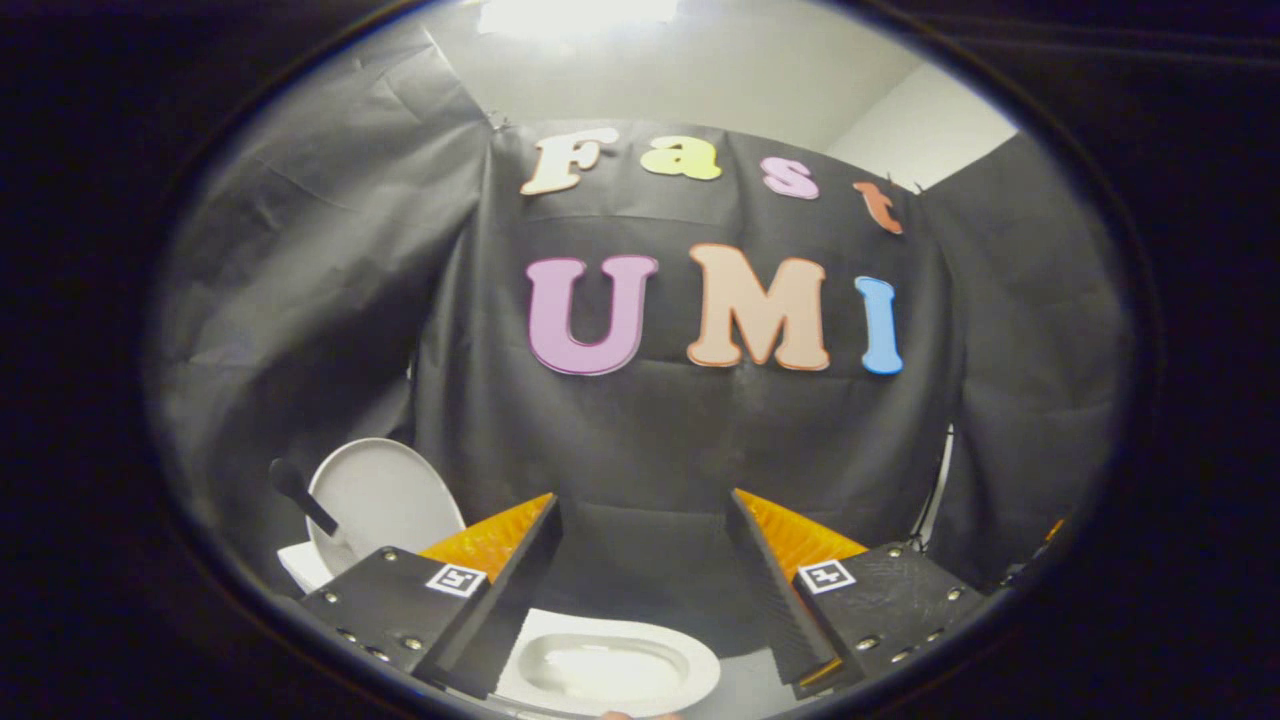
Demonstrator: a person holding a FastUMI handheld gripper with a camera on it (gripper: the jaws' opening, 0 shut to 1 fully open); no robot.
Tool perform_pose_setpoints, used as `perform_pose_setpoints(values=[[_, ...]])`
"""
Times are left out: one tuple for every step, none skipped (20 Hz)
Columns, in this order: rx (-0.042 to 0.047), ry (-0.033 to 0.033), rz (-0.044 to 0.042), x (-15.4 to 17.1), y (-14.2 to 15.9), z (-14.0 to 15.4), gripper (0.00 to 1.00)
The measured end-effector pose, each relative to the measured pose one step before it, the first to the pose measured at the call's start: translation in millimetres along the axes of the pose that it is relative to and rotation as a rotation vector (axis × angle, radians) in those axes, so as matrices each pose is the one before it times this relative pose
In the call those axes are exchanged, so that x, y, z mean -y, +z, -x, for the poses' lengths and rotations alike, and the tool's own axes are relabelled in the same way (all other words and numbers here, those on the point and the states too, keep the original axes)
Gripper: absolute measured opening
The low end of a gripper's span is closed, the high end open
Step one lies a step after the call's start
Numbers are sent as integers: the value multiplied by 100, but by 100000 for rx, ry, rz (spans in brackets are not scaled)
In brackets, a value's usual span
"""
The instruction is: Open the toilet lid.
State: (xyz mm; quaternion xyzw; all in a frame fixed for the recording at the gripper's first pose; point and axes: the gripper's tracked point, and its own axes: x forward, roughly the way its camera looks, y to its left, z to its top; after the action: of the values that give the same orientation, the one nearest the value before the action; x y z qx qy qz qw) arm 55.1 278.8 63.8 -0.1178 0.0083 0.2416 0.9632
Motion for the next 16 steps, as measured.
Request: perform_pose_setpoints(values=[[-622,-1059,-639,1009,-339,350,98],[-885,-1337,-168,1119,-519,354,97],[-989,-1014,-6,918,-591,368,97],[-1356,-531,-460,845,-546,364,97],[-1761,-239,-1001,733,-486,379,98],[-2304,-451,-1145,866,-953,284,98],[-2753,-610,-975,876,-934,350,98],[-2853,-675,-464,824,-1059,527,98],[-2922,-641,-12,788,-933,305,98],[-3301,-356,-294,479,-775,-93,98],[-3606,-69,-299,671,-1093,100,98],[-3663,58,-736,800,-1437,16,98],[-3186,-267,-719,944,-993,343,98],[-2302,-202,-482,792,-1216,177,98],[-2044,158,-420,760,-923,287,98],[-1937,58,30,670,-1135,108,98]])
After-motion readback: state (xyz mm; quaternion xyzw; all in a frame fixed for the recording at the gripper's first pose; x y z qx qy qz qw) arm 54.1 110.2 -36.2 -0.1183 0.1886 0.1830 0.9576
